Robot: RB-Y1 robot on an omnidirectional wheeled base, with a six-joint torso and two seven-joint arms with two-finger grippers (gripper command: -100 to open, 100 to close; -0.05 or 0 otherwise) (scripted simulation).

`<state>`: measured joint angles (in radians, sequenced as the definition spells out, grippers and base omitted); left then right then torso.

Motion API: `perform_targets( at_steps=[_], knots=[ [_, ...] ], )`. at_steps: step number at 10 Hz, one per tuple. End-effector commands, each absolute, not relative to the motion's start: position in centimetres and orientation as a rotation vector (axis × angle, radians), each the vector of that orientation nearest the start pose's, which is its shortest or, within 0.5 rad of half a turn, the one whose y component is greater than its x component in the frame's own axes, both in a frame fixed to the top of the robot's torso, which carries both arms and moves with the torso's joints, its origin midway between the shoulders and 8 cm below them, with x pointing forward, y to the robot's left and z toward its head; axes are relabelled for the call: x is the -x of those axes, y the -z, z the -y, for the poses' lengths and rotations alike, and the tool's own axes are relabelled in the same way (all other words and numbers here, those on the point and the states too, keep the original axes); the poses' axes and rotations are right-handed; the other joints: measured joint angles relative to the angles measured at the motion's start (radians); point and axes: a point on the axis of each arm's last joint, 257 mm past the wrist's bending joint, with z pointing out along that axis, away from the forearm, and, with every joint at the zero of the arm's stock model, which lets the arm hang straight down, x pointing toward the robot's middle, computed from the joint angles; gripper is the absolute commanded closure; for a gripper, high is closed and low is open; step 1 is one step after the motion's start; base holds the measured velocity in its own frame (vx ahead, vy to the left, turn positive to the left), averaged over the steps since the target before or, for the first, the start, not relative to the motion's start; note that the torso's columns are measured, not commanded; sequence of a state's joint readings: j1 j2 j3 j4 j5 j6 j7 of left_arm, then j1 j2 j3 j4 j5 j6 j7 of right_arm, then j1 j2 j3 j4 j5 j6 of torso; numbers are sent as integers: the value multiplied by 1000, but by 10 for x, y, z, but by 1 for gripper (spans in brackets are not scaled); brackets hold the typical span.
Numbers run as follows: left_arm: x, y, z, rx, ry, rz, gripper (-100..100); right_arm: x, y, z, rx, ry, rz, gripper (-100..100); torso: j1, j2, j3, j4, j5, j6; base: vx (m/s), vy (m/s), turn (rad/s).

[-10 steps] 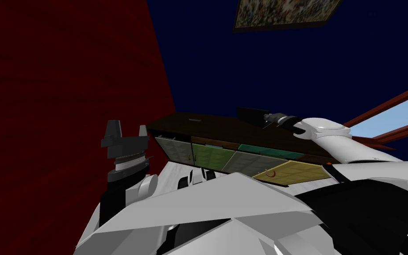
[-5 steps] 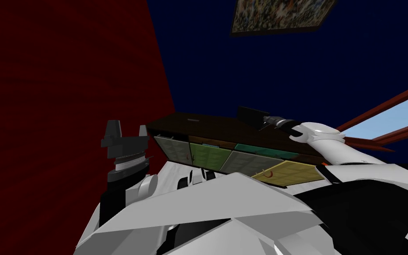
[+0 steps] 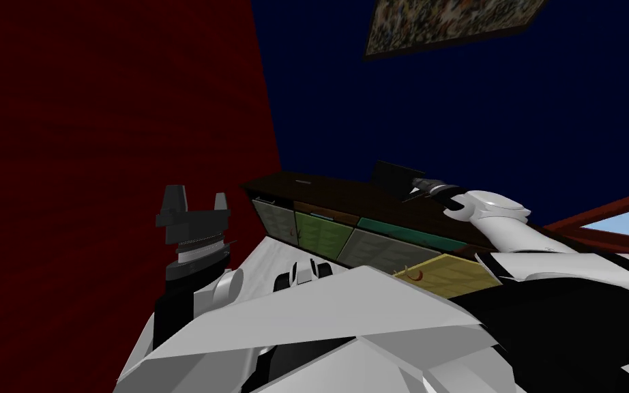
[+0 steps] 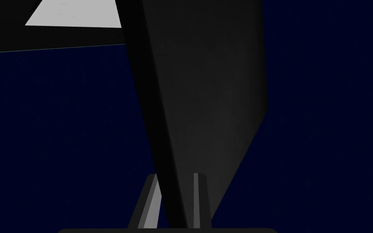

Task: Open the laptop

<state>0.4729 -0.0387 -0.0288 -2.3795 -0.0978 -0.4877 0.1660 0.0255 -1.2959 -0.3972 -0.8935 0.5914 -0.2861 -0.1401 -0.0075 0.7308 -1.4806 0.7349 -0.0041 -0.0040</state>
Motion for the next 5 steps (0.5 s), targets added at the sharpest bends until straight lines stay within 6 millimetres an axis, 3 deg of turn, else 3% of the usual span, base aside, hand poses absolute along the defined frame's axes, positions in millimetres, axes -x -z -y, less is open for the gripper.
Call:
perform_targets(
  at_steps=[1,4,5],
  knots=[
    [-327,-74,-256,596,1453,-520,0,-404,-41,830,-440,444,-1435,100,0,1,1,-1,-1,1,-228,-134,309],
    [-327,-74,-257,596,1453,-520,0,-383,-28,862,-598,487,-1362,100,-1,-1,0,-2,-4,3,-240,-139,338],
    [-327,-74,-257,596,1453,-520,0,-385,-31,860,-591,487,-1359,100,0,2,2,-2,-6,2,-216,-105,307]
  ],
)
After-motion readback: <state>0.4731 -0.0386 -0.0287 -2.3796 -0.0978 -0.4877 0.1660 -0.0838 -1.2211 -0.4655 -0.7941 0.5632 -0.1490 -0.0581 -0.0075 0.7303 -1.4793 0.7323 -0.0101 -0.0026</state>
